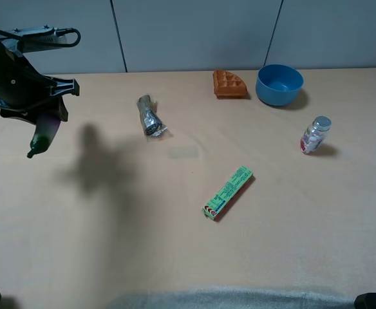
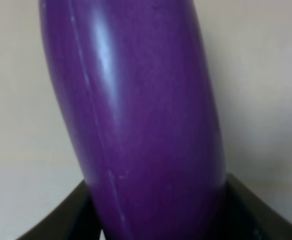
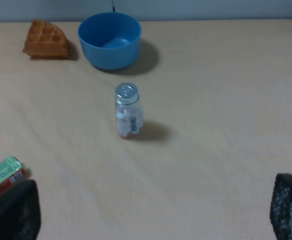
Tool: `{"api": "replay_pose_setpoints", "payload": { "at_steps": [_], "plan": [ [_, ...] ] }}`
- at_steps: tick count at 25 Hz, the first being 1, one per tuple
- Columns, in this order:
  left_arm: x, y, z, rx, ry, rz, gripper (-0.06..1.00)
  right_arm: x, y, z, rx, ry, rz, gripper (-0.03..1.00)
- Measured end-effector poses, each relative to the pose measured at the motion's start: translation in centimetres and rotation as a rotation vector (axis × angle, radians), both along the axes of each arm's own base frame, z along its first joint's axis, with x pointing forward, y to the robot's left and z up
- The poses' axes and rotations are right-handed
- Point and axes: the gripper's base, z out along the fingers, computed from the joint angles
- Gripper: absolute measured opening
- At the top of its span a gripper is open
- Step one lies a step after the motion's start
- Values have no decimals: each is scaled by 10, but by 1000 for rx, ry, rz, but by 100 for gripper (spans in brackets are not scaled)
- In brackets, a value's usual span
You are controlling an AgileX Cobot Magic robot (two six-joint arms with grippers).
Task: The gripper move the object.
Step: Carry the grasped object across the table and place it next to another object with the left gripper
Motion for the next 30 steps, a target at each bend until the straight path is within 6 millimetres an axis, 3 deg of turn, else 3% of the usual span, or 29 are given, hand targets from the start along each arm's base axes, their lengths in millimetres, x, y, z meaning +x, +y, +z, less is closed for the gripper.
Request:
{"api": "replay_pose_setpoints", "payload": {
  "at_steps": [18,30],
  "plan": [
    [-23,-68,0,-35,15,-159,49,0,0,0,0,0,0,69],
    [-50,-116,0,-56,25,-297,49,0,0,0,0,0,0,69]
  ]
}}
